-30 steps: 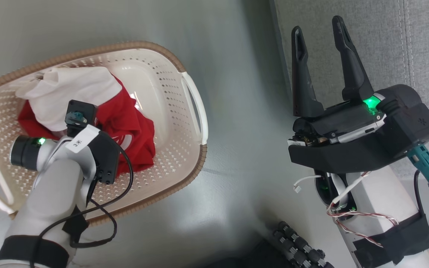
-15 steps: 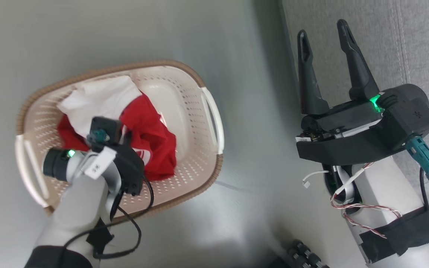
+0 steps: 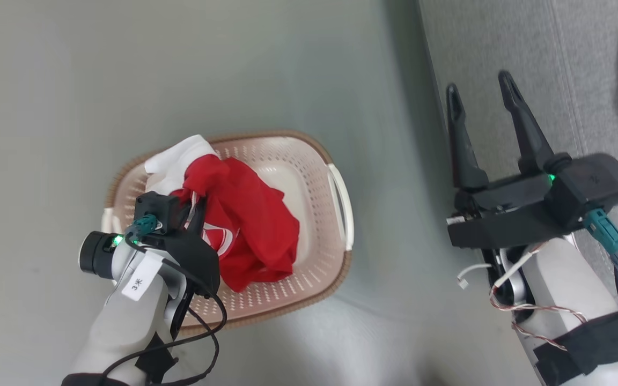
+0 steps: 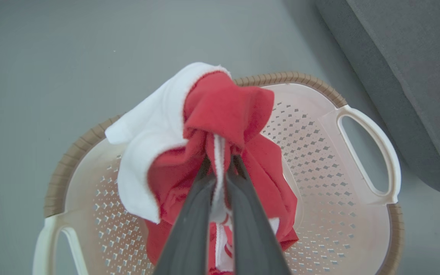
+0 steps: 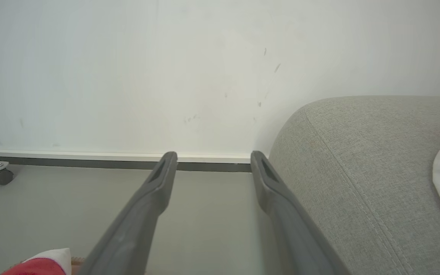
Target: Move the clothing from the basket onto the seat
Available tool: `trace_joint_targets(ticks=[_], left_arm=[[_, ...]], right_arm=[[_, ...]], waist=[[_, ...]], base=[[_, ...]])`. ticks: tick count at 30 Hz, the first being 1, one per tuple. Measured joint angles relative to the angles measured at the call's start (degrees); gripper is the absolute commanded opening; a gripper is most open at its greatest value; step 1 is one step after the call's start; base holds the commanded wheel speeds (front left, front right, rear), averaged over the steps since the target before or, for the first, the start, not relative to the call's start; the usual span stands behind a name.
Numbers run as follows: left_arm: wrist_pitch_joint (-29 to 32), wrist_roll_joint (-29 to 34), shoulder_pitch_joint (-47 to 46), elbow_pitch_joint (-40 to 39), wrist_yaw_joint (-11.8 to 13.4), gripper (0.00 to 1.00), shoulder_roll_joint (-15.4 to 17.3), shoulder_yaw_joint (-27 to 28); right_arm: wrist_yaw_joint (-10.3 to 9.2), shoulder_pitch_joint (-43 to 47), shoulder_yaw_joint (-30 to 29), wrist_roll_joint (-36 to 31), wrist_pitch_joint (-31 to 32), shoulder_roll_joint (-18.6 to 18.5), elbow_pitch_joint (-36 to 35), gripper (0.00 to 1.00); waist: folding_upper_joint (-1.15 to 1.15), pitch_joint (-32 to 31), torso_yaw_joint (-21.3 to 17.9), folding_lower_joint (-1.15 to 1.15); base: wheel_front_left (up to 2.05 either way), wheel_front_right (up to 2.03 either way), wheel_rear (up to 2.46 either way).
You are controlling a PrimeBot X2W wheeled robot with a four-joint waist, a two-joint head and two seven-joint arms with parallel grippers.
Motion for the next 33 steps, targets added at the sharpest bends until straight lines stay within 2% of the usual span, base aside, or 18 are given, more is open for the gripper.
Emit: trace_joint_targets(ticks=[18, 33], left_arm=[[-2.0, -3.1, 5.1, -4.9, -0.6, 0.0, -0.5, 2.4], [-2.1, -4.9, 9.3, -16.2, -1.1, 0.0, -0.6, 3.9]], right_arm=[[1.51, 8.3, 0.3, 2.6, 0.1, -0.8, 5.9, 1.0], [2.34, 14.8, 1.5, 3.9, 1.5, -1.1, 7.3, 1.0]], waist=[[0.0, -14.9, 5.0, -0.01], [0.0, -26.1, 7.3, -0.01]], base=[[0.0, 0.0, 0.0], [0.0, 0.0, 0.0]])
